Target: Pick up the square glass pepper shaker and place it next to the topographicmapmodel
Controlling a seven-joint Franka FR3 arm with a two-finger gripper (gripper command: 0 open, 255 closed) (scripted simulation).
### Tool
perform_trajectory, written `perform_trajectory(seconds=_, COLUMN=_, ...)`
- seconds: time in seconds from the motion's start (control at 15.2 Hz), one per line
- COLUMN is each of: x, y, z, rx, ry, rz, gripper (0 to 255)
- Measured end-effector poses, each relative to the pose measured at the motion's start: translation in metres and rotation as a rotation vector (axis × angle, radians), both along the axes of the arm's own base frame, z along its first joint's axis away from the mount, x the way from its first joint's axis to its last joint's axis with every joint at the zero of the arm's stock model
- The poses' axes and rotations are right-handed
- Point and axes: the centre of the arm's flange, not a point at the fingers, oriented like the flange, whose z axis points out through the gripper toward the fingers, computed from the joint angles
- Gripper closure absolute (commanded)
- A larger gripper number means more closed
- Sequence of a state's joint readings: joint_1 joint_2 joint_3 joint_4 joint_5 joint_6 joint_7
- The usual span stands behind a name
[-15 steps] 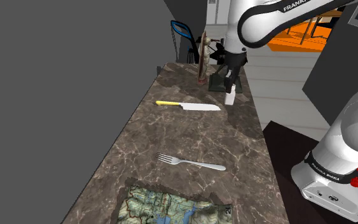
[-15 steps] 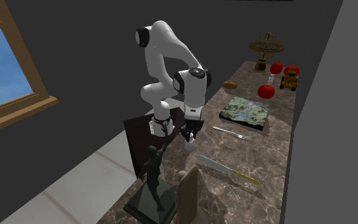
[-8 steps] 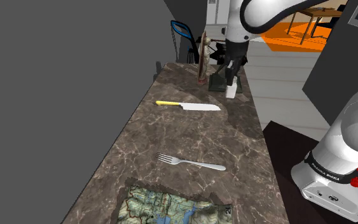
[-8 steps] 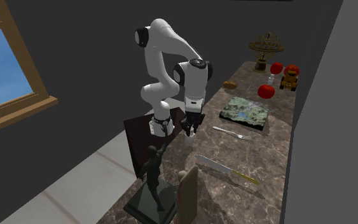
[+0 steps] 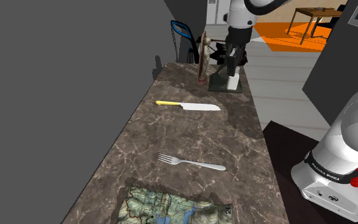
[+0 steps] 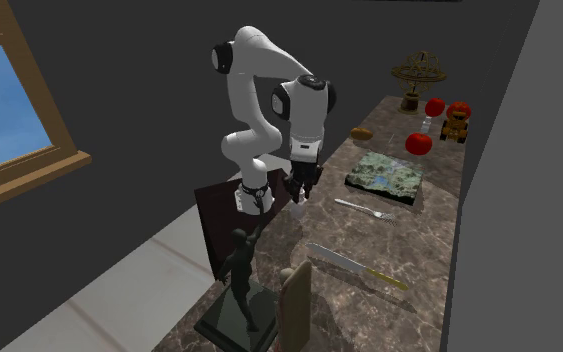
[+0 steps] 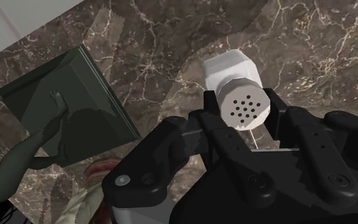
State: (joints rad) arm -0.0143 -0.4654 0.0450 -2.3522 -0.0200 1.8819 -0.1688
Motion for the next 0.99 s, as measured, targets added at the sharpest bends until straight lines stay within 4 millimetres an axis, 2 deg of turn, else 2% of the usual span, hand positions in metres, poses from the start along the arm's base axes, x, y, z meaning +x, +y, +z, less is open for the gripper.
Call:
perform_trajectory(seconds=0.26, x=0.001, y=0.001, z=0.020, rx=0.000, ry=0.000, rz=0.000, gripper=255)
perform_trajectory(seconds=0.4, x=0.001, y=0.014, z=0.021, rx=0.000, ry=0.000, rz=0.000, gripper=255)
perform_trajectory(seconds=0.99, x=0.004, y=0.132, z=0.026, rx=0.000, ry=0.000, rz=0.001, gripper=255)
